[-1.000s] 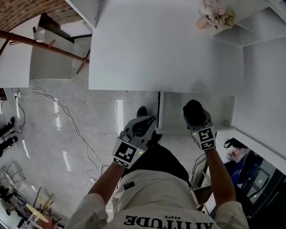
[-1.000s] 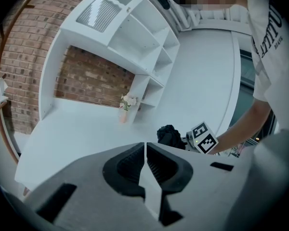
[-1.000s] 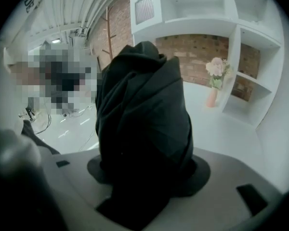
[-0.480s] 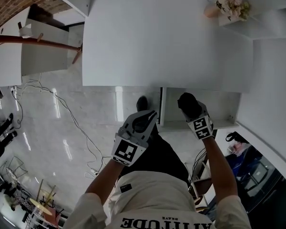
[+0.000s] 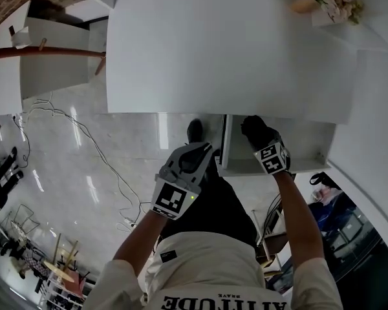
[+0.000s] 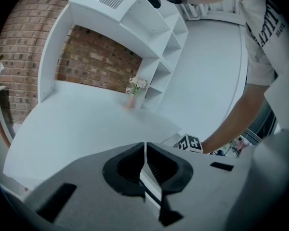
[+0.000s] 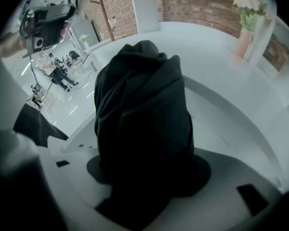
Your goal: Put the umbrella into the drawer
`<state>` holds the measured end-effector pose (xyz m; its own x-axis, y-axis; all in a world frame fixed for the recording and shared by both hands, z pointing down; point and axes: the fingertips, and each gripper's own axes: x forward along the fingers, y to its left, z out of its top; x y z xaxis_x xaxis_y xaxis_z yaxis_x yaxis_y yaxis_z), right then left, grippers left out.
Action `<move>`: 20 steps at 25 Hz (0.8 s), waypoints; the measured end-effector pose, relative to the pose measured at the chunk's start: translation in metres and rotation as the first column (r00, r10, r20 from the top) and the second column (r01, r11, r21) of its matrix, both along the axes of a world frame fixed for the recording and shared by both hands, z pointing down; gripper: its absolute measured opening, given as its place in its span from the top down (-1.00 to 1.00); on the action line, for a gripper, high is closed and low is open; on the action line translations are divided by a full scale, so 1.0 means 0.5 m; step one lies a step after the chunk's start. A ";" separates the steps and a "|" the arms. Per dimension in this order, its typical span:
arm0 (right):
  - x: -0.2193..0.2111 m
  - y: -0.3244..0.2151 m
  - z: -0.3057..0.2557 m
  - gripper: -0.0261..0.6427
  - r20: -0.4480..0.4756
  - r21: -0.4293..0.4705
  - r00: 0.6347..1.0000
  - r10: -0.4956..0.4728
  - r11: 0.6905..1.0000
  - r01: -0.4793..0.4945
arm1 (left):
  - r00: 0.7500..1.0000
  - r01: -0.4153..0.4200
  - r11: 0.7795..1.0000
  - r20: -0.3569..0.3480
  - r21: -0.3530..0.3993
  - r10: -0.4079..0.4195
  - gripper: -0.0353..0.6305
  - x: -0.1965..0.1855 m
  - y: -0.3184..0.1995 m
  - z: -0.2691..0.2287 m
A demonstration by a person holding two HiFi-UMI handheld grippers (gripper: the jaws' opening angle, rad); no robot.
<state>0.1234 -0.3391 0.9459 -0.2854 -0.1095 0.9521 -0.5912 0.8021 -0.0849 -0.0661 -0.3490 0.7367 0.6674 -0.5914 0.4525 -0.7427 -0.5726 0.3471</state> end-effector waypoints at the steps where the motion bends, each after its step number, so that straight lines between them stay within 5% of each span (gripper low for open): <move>1: 0.000 0.000 0.011 0.14 -0.014 -0.006 1.000 -0.004 1.000 0.004 | 1.000 0.000 1.000 0.000 -0.005 0.000 0.79 -0.002 -0.001 0.006; 20: 0.026 -0.001 0.091 0.11 -0.150 -0.055 0.988 0.044 0.997 -0.052 | 1.000 -0.008 0.999 -0.006 -0.047 0.007 0.79 -0.040 -0.003 0.046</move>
